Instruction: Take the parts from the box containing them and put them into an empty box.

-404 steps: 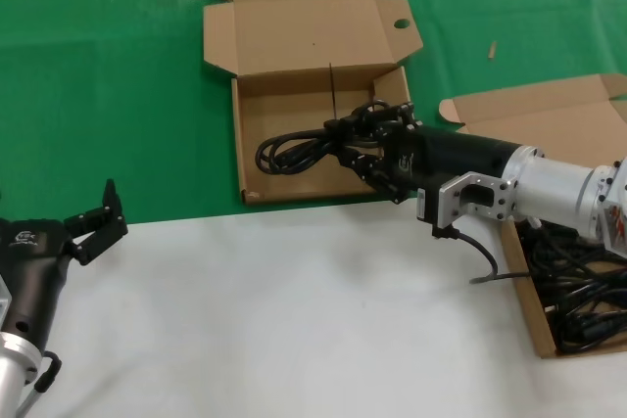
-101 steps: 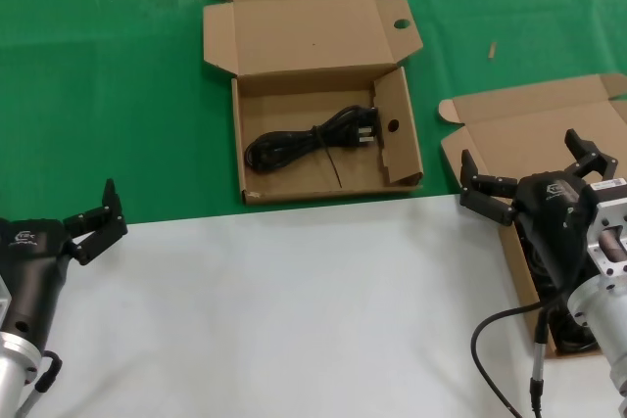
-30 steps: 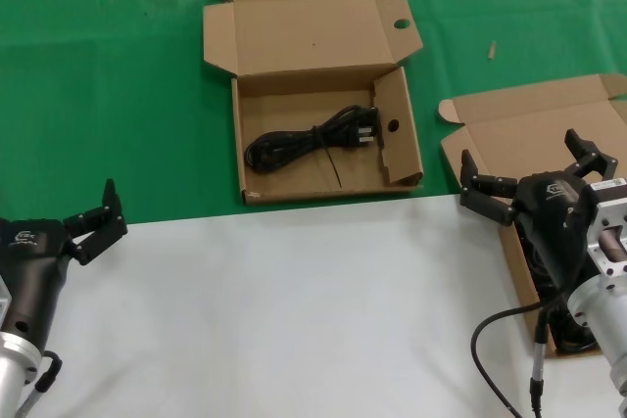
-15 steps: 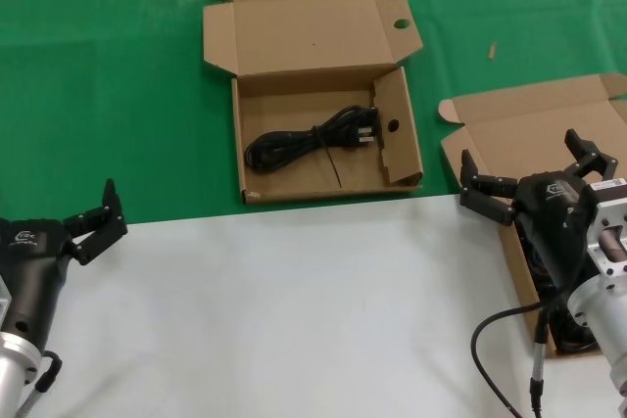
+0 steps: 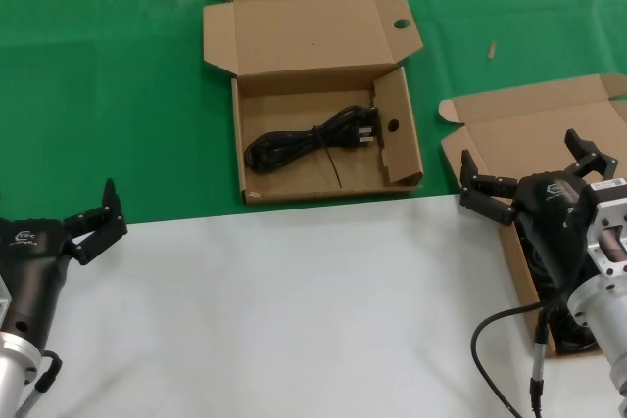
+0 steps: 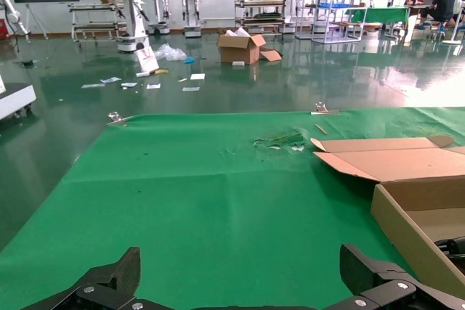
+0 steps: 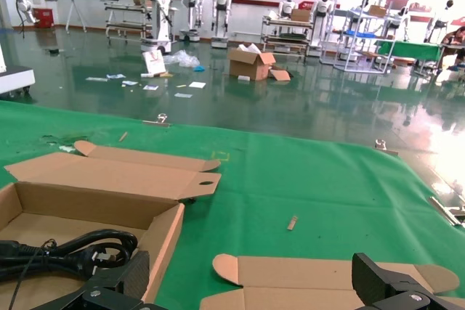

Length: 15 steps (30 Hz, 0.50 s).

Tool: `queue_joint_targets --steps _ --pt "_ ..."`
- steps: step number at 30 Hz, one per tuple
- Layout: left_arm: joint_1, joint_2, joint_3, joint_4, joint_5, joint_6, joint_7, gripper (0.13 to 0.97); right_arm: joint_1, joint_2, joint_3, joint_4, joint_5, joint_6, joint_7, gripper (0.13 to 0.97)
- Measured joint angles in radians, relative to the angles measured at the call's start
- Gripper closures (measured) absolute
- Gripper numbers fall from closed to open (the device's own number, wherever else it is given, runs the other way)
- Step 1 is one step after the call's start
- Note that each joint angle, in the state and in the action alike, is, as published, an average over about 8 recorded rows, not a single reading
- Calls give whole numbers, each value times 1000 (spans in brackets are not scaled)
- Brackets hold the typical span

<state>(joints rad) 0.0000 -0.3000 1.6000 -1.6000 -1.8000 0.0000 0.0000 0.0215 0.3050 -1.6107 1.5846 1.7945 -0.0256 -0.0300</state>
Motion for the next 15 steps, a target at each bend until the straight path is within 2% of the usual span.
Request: queue_joint_targets --steps 15 --pt "0 0 0 0 0 0 0 132 0 0 0 0 0 0 0 129"
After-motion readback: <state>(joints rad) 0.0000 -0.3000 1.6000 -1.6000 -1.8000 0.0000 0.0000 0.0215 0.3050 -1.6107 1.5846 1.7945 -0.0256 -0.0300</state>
